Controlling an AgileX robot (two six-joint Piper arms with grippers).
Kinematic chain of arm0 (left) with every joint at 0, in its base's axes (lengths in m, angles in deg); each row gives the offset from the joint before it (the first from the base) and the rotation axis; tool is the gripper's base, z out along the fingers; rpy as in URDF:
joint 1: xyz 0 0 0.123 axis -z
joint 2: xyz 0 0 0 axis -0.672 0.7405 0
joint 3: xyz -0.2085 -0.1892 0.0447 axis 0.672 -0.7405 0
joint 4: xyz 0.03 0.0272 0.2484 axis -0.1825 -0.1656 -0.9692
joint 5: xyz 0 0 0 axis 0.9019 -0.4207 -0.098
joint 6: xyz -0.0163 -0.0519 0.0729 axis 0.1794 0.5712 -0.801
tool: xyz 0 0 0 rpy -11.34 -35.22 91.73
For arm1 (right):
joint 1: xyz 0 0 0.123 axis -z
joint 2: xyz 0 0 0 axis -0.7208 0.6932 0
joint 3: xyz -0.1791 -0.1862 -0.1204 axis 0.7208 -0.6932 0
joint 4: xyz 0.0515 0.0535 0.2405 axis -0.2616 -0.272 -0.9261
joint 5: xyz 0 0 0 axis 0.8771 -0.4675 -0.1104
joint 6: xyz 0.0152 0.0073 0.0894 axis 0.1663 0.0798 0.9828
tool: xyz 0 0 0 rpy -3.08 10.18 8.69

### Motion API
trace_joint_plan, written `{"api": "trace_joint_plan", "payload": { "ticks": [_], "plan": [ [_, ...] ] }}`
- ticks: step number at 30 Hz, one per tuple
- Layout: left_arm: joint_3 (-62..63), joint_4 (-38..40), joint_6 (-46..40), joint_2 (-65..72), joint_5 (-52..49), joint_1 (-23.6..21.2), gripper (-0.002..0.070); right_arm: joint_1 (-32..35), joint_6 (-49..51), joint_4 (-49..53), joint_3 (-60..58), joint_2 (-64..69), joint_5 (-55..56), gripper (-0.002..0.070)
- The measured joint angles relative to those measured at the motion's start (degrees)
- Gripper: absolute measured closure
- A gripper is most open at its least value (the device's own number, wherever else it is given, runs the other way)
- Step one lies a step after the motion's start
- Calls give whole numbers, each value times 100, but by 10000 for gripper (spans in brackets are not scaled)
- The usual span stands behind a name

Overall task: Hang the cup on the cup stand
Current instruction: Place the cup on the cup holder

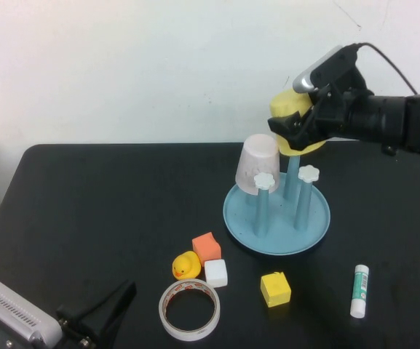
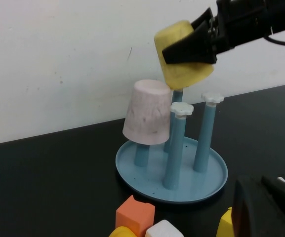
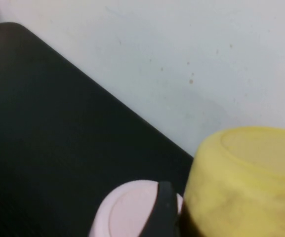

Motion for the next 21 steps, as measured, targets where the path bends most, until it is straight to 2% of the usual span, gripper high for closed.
{"api": "trace_joint_plan", "payload": {
  "ticks": [7,13,21],
  "plan": [
    [0,10,0,0,0,0,675,0,20,0,3,280,304,71],
    [0,61,21,0,0,0,675,0,67,-11,3,294,944,15],
    [0,83,-126,0,0,0,675,0,632,-55,3,162,1156,8]
  ]
}}
